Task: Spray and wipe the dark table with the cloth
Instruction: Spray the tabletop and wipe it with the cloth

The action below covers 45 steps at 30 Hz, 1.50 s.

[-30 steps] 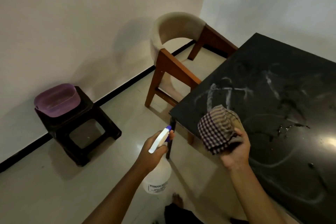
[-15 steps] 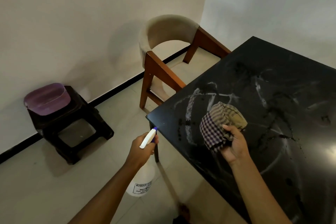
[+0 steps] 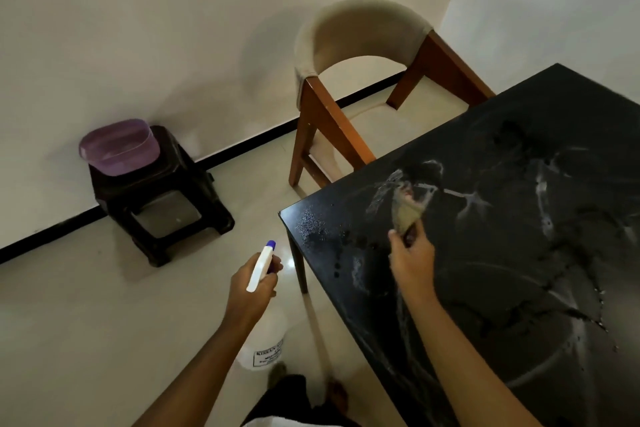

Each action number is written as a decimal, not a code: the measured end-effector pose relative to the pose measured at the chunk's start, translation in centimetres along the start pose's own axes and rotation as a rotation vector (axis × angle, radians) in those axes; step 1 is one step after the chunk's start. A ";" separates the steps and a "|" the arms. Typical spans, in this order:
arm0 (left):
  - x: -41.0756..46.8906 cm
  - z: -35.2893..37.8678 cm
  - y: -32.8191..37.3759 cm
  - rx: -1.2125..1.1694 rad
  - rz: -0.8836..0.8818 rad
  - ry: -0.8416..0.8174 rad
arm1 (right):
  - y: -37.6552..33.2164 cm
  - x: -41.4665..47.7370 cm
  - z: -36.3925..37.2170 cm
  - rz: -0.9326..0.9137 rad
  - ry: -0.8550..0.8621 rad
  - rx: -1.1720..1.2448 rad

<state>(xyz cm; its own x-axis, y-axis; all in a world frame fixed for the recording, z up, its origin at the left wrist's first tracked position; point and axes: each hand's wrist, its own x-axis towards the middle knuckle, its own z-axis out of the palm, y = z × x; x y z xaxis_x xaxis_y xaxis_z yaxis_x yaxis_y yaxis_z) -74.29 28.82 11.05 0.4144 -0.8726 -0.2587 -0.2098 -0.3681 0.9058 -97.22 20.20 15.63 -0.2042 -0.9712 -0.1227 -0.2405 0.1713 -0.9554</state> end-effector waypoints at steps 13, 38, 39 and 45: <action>5.0 -2.0 -0.1 -0.064 0.051 0.058 | 4.4 10.3 11.9 -0.681 -0.750 -1.196; 8.8 -0.9 -0.1 -0.064 0.103 0.009 | 9.1 5.7 7.9 -0.901 -0.797 -1.105; 8.8 -0.8 -0.2 -0.053 0.102 -0.002 | 8.6 7.7 8.6 -0.841 -0.750 -1.131; 8.7 0.3 0.2 0.018 0.103 -0.004 | 6.1 13.9 12.4 -0.413 -0.463 -1.195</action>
<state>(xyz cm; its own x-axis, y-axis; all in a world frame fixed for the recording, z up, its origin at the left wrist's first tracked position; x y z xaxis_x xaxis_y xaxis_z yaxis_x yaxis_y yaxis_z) -71.01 21.08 8.92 0.3867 -0.9072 -0.1656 -0.2669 -0.2820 0.9215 -89.79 5.75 4.77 0.3634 -0.9120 -0.1903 -0.9283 -0.3374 -0.1560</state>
